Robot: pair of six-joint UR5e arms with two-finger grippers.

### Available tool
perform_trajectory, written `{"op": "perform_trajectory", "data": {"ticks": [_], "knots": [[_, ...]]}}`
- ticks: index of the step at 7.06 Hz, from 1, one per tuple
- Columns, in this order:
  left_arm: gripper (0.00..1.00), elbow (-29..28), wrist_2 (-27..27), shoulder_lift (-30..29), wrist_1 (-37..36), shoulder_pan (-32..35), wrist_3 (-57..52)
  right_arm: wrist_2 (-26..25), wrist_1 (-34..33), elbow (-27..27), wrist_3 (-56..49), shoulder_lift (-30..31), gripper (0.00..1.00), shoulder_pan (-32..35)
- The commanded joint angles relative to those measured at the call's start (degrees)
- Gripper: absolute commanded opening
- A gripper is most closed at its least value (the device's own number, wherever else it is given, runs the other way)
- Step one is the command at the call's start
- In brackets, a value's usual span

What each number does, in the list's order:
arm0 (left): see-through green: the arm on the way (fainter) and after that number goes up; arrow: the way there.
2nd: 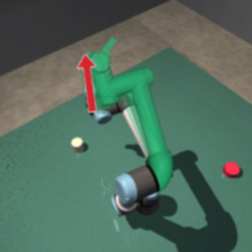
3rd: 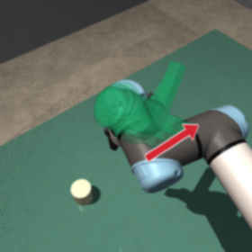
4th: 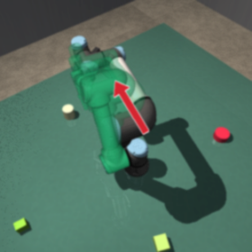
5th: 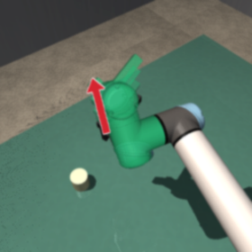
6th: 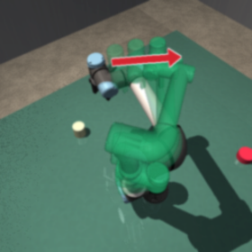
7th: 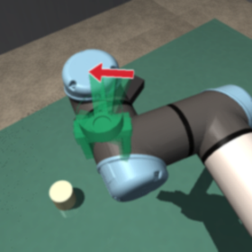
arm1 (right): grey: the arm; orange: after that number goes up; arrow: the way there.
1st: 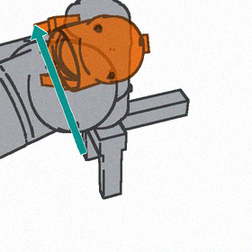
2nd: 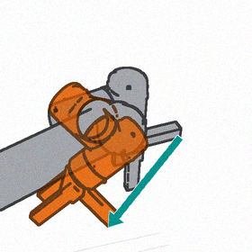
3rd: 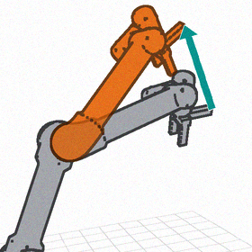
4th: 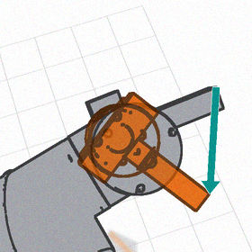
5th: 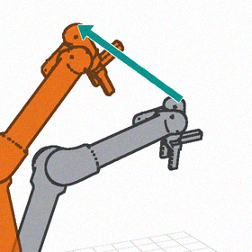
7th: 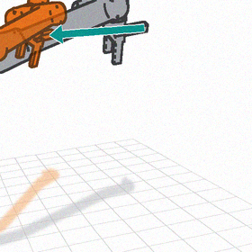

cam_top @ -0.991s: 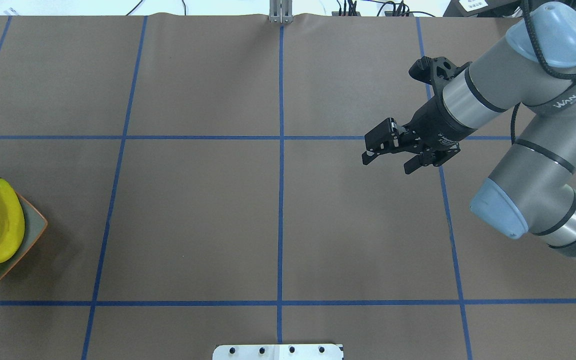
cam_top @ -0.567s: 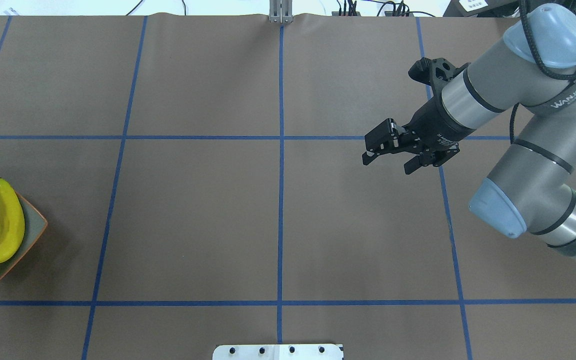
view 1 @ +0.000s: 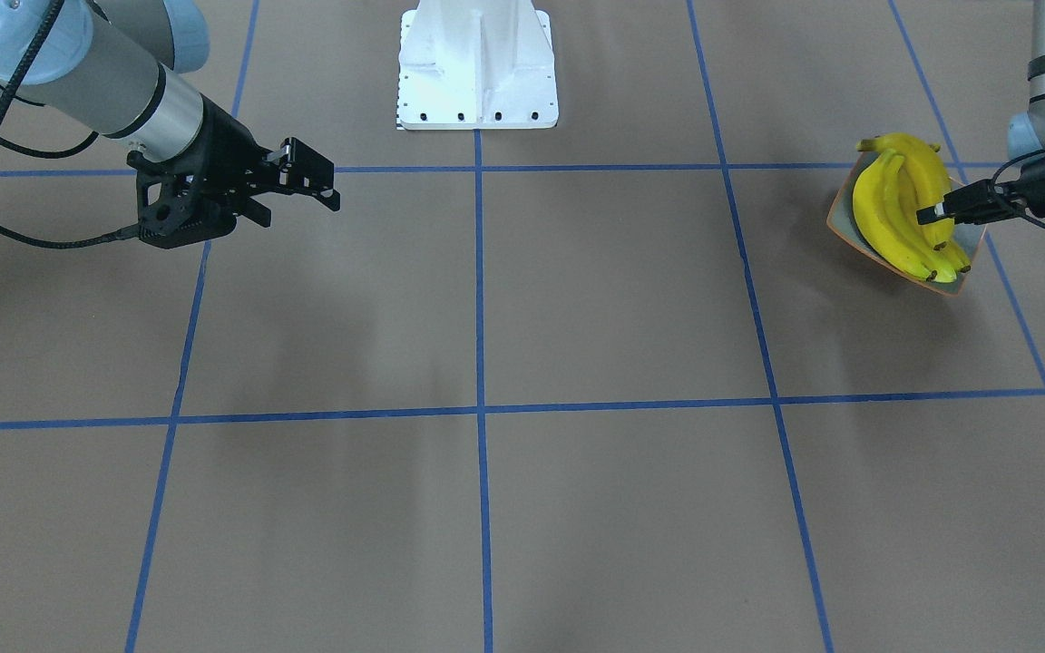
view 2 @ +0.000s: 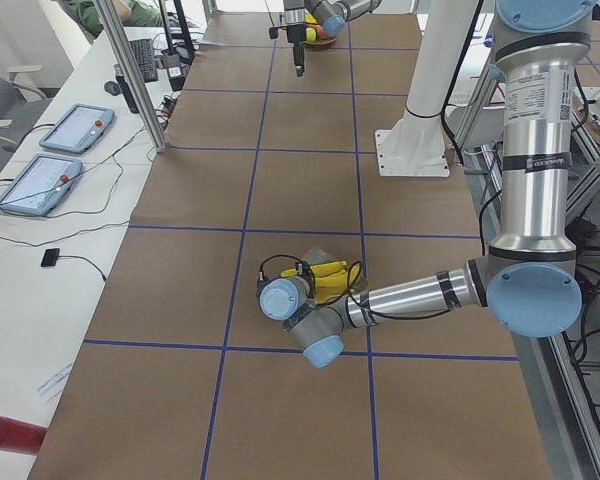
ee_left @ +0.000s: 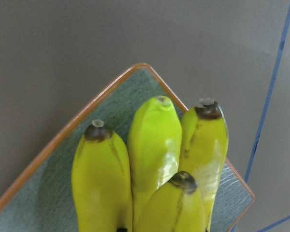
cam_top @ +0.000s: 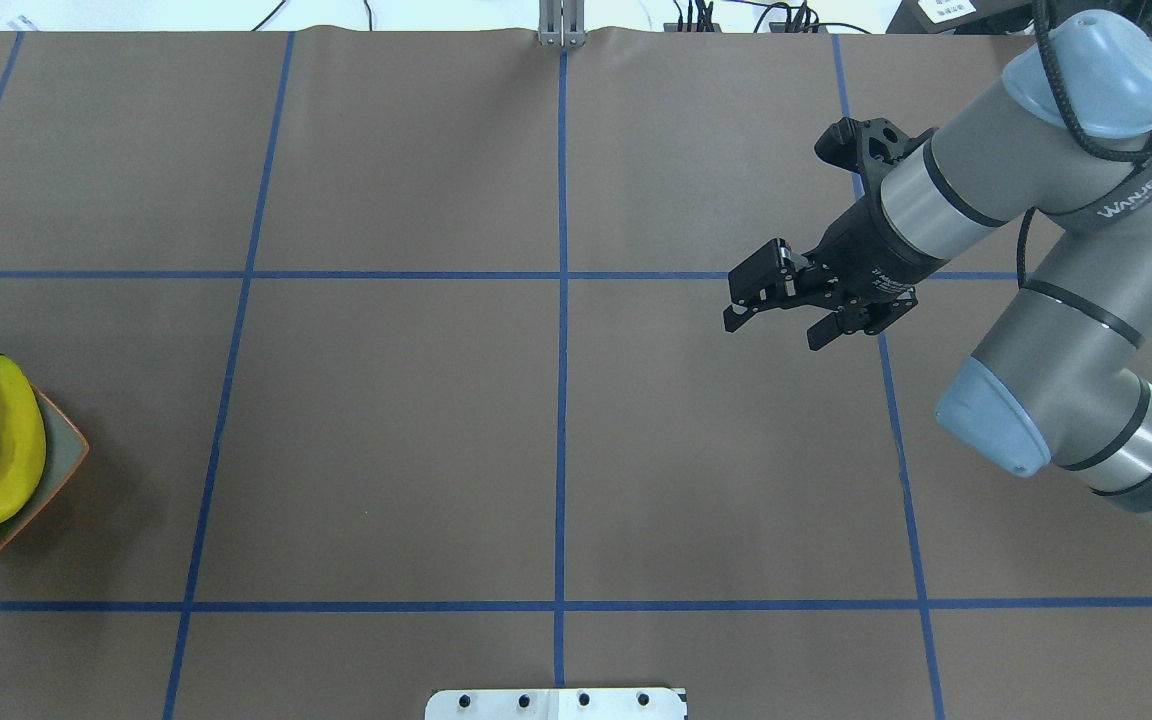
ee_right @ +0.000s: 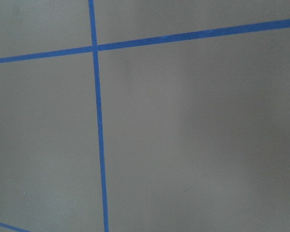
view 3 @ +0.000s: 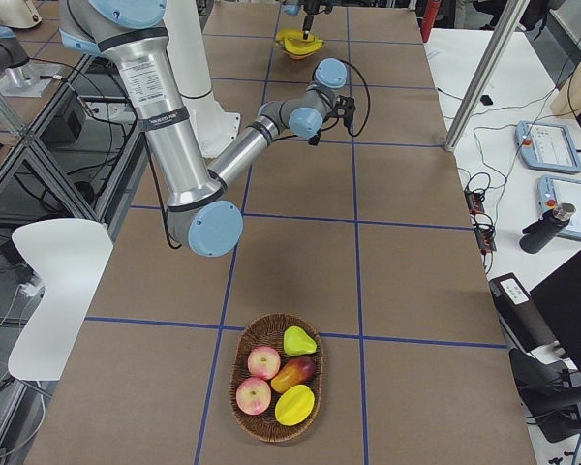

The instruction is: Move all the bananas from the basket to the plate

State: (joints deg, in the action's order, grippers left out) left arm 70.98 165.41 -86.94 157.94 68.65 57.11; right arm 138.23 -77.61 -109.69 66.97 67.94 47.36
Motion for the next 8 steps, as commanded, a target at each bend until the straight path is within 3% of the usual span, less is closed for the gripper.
{"op": "perform_trajectory", "data": {"ticks": [1,3,4,7,8], "knots": [[0.0,-0.66,0.0,-0.25,0.0,-0.01,-0.07,-0.24,0.0,0.0,0.0,-0.09,0.99,-0.25],[0.02,-0.67,0.0,-0.25,0.0,0.17,0.02,-0.42,0.0,0.0,0.0,0.0,0.99,-0.25],[0.48,-0.67,0.26,-0.25,0.26,0.61,0.54,-0.42,0.0,0.0,0.0,0.0,0.99,-0.34],[0.61,-0.32,0.79,-0.25,2.45,1.83,0.9,-0.42,0.0,0.0,0.0,-0.09,0.99,-0.42],[0.74,-0.31,0.79,-0.25,2.46,1.84,0.9,-0.42,0.0,0.0,0.0,0.0,0.99,-0.43]]}}
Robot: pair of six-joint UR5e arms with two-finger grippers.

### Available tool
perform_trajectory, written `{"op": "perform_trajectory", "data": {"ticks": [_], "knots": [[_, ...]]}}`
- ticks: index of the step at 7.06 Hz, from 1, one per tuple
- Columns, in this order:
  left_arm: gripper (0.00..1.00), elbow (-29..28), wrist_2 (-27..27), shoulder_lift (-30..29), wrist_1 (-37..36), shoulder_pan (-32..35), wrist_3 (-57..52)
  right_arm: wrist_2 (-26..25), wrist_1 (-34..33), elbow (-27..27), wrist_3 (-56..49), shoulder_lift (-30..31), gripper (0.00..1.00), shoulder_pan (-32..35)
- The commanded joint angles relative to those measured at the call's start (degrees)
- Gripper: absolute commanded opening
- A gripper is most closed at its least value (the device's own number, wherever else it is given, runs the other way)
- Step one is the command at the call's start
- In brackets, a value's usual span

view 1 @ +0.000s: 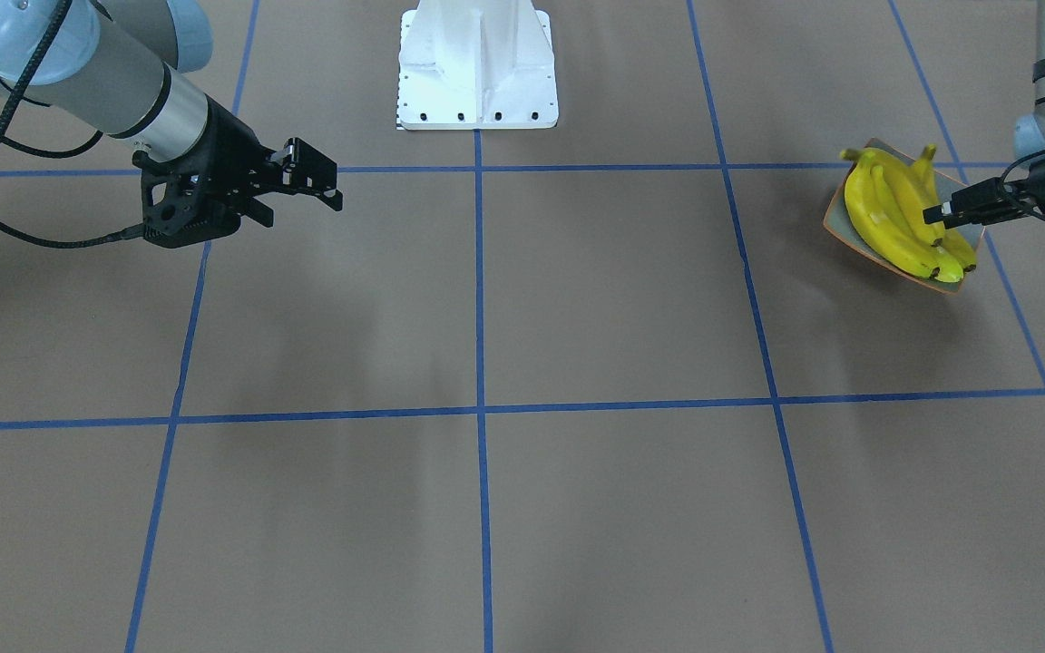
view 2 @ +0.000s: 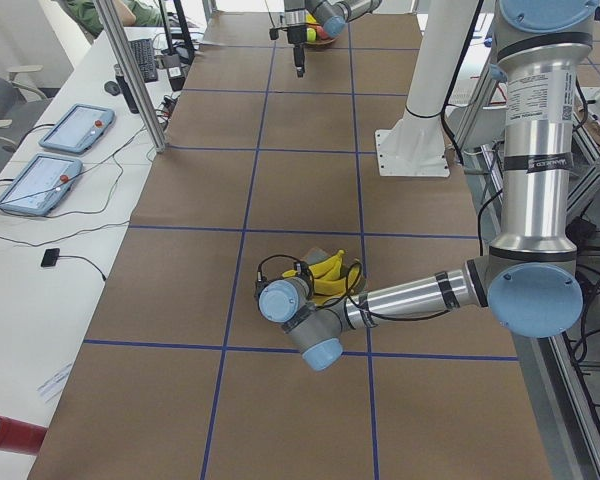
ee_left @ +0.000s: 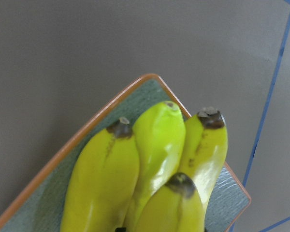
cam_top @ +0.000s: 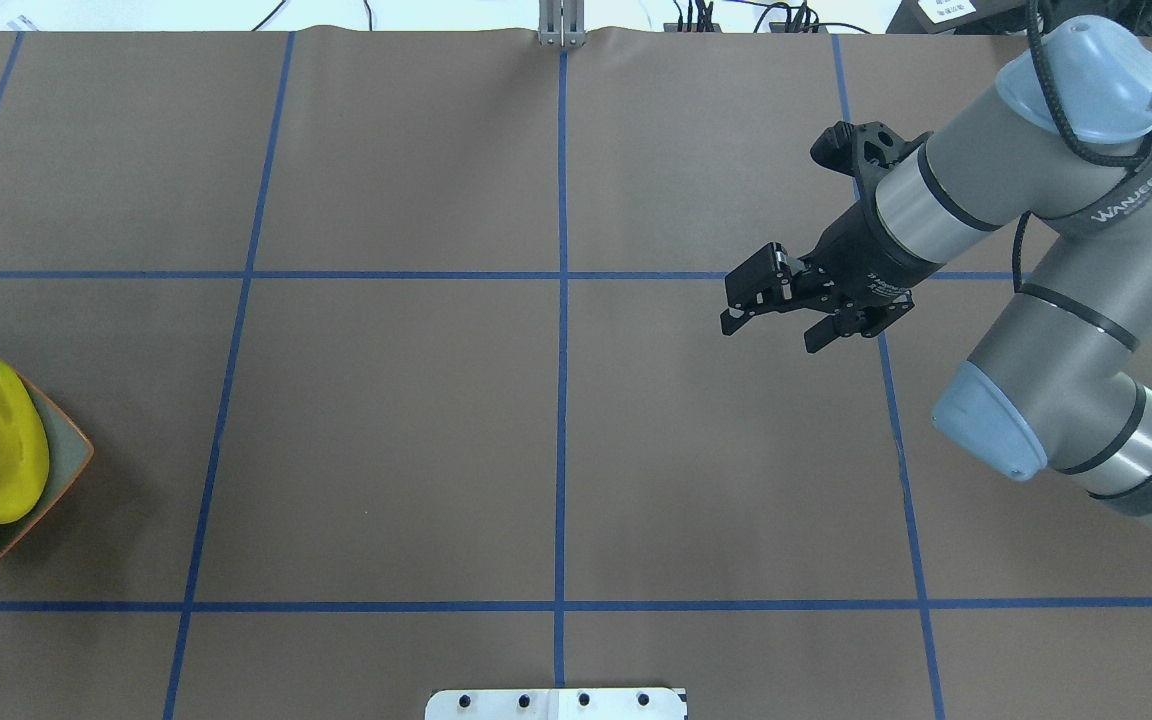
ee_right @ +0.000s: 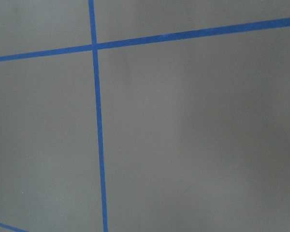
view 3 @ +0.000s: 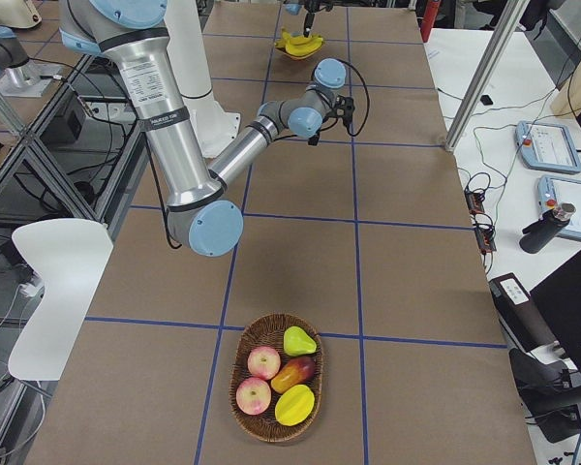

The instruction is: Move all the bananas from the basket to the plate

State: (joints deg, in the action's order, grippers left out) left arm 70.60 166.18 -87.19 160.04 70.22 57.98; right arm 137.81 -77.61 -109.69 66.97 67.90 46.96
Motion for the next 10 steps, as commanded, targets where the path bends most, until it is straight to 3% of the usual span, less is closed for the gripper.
{"op": "perform_trajectory", "data": {"ticks": [1,4,5,7,8,10], "knots": [[0.99,0.15,0.02,-0.09,0.36,0.7,0.11,0.0,0.0,0.0,0.09,0.04,0.99,-0.03],[0.99,0.41,1.76,-2.97,-0.34,3.15,1.68,-0.17,0.0,0.09,0.0,0.13,0.99,-0.38],[0.99,0.41,4.74,-4.99,-1.56,6.56,2.48,-0.18,0.0,0.09,0.09,0.13,0.99,-0.29],[0.99,1.28,4.25,-6.85,-1.84,13.07,3.53,-0.26,-0.09,0.0,0.0,0.13,0.99,1.1],[0.99,1.46,1.37,-9.12,-1.75,17.02,5.8,-3.13,-0.35,0.0,0.0,0.39,0.99,3.2],[0.99,1.73,-9.59,-11.85,-1.58,18.64,8.8,-12.62,-0.7,0.87,-1.13,3.63,0.99,3.14]]}}
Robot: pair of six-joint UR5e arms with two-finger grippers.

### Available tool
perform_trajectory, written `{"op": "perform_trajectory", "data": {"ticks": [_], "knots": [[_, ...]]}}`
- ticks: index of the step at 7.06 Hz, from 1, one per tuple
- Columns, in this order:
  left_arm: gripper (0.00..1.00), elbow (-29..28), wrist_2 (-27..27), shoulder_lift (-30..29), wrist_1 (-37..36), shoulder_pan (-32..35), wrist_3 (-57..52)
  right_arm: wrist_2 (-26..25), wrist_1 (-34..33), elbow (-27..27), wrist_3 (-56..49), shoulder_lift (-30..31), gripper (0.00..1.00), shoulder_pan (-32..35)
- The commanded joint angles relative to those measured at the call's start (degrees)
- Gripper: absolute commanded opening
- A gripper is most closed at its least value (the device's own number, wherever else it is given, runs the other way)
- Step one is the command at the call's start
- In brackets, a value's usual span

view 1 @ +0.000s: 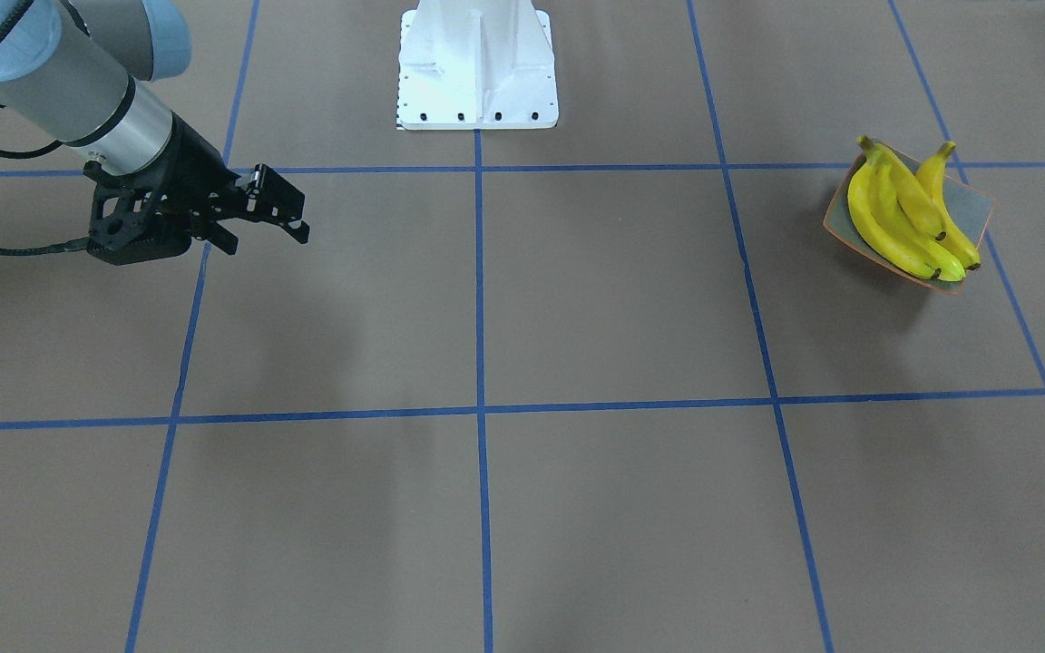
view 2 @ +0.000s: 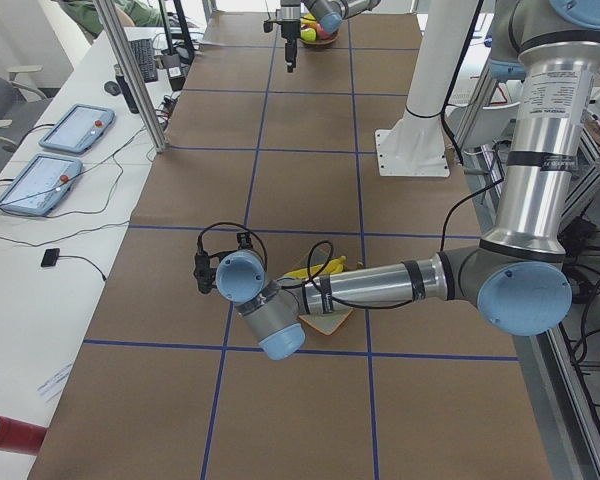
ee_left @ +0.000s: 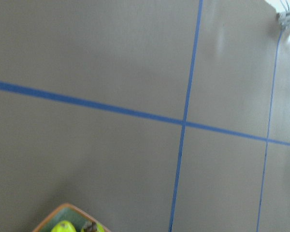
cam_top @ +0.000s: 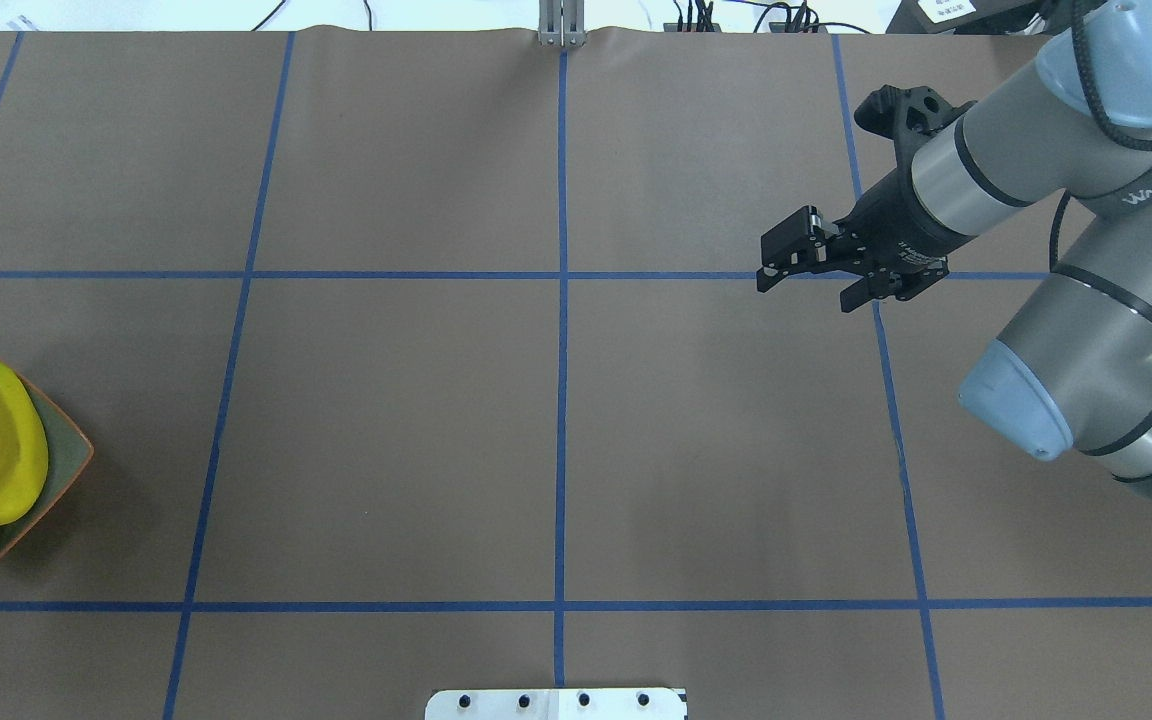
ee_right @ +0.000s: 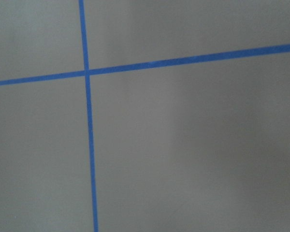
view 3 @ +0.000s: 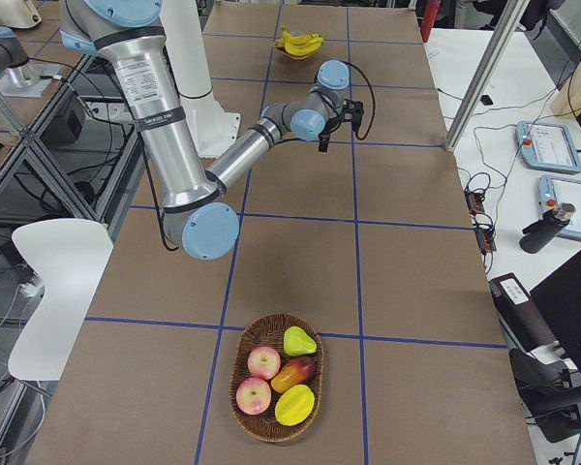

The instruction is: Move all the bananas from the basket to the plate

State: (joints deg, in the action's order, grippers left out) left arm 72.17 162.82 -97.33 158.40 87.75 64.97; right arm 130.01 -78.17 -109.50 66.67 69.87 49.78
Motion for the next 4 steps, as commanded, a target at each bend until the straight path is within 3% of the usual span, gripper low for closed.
{"op": "perform_trajectory", "data": {"ticks": [1,2,4], "knots": [[0.99,0.95,-16.38,-1.63,-0.11,0.15,0.61,-6.07,-1.54,1.64,-5.45,2.46,0.99,2.32],[0.99,0.78,-22.4,-1.72,-1.16,-2.03,-3.75,-6.34,-6.68,1.74,-14.11,3.59,0.99,4.6],[0.99,1.22,-25.96,-2.07,-16.37,-1.53,-26.78,-6.26,-14.53,3.4,-29.33,6.31,0.99,10.75]]}}
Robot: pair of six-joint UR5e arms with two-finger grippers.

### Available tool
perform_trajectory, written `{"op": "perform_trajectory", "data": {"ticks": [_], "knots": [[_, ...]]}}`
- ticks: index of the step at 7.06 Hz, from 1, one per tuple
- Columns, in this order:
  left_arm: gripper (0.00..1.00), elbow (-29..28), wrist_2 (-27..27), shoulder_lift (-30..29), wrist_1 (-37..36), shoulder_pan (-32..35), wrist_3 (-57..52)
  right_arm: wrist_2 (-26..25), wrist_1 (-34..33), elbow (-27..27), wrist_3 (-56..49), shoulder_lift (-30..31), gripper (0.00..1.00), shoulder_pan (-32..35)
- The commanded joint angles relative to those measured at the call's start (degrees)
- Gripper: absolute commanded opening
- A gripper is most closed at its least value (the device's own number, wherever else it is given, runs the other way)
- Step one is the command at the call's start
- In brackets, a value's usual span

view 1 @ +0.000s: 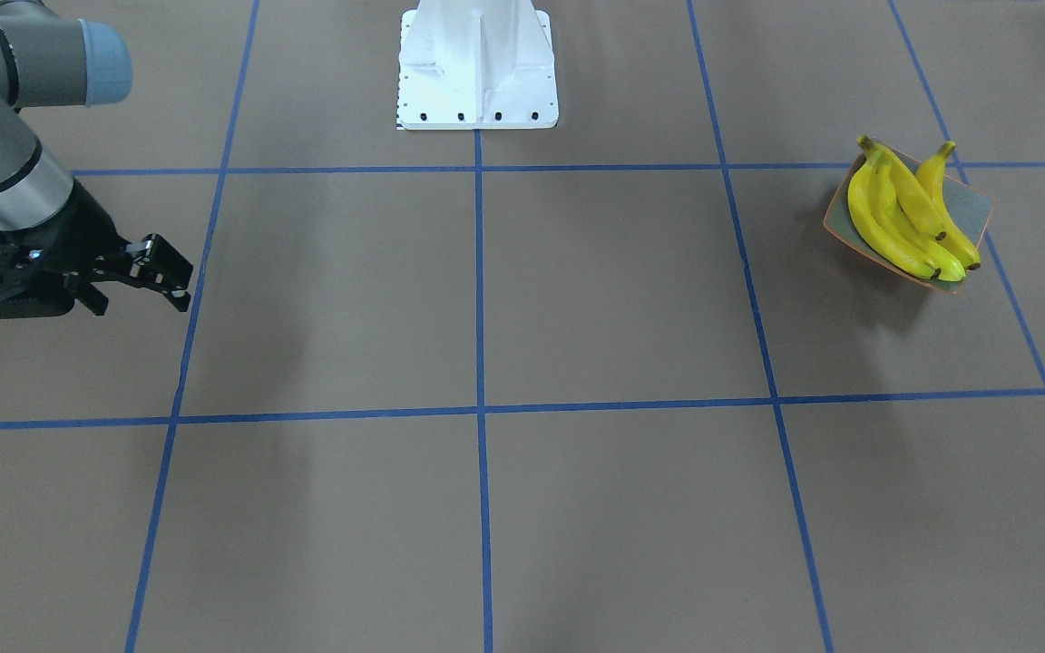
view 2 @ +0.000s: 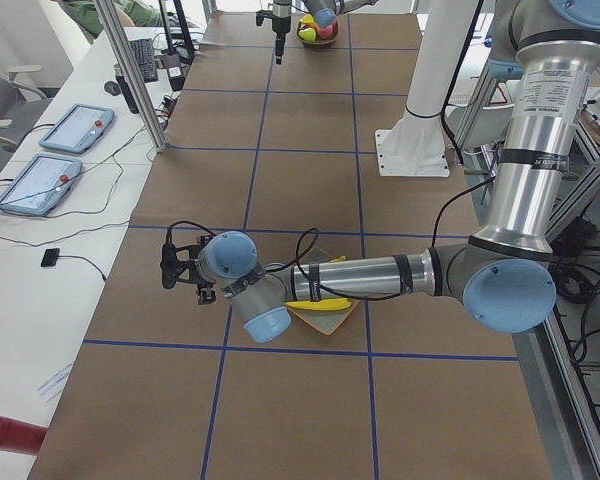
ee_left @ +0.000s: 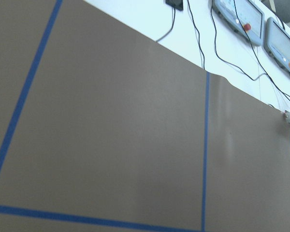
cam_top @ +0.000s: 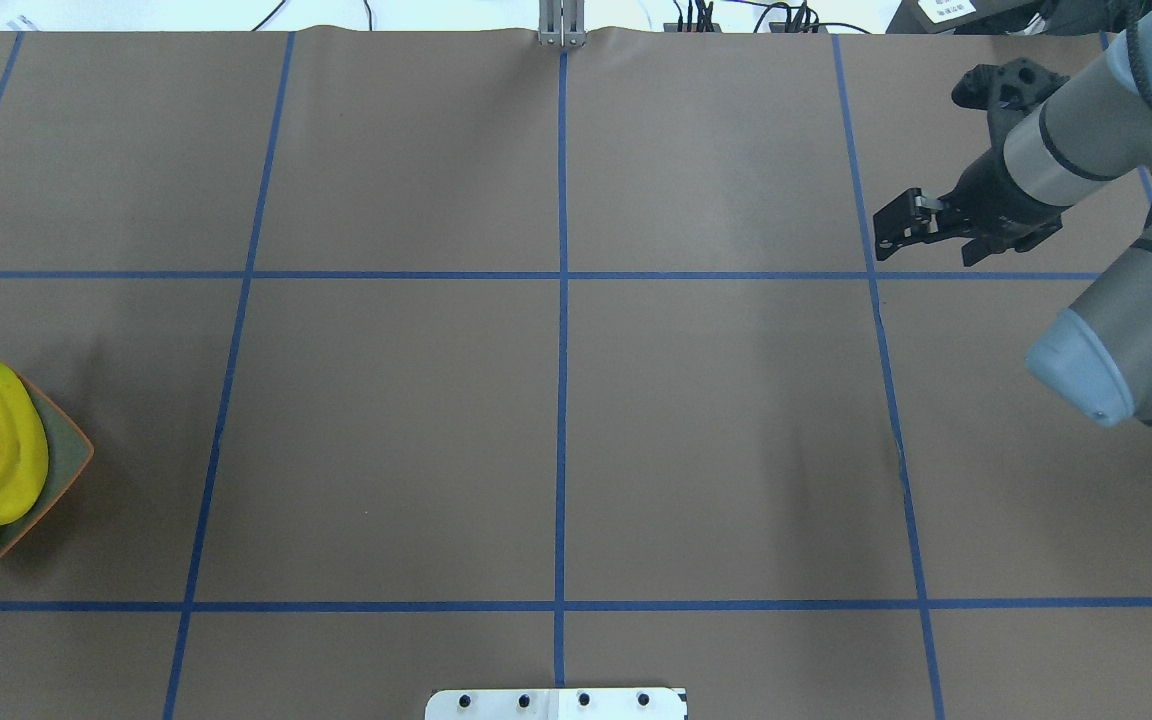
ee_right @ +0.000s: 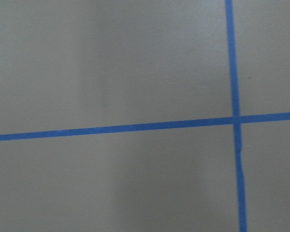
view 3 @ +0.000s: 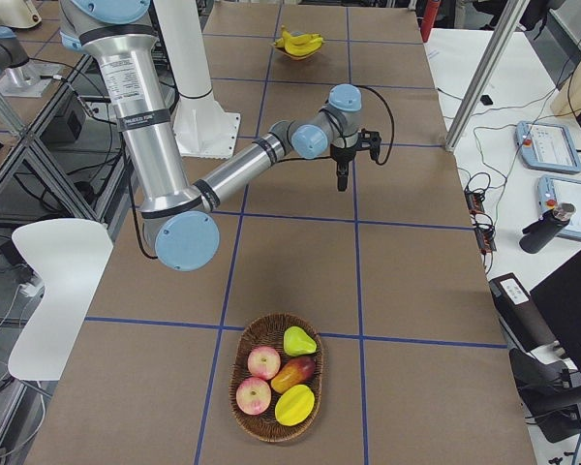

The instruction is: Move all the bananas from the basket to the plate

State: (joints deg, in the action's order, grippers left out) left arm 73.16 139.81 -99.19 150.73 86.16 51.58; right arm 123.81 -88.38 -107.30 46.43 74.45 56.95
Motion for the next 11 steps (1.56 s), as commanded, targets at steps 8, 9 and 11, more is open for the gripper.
{"op": "perform_trajectory", "data": {"ticks": [8,9,11], "knots": [[0.99,19.7,-7.19,5.02,-55.45,1.56,-54.2,11.08,-4.09,15.7,-45.95,12.29,0.99,29.32],[1.0,22.35,-7.19,7.14,-55.37,2.08,-54.22,10.67,-4.0,15.37,-45.91,12.56,0.99,30.75],[1.0,21.76,-7.02,8.83,-55.28,2.17,-54.48,8.04,-3.13,15.81,-46.0,15.27,0.99,31.12]]}}
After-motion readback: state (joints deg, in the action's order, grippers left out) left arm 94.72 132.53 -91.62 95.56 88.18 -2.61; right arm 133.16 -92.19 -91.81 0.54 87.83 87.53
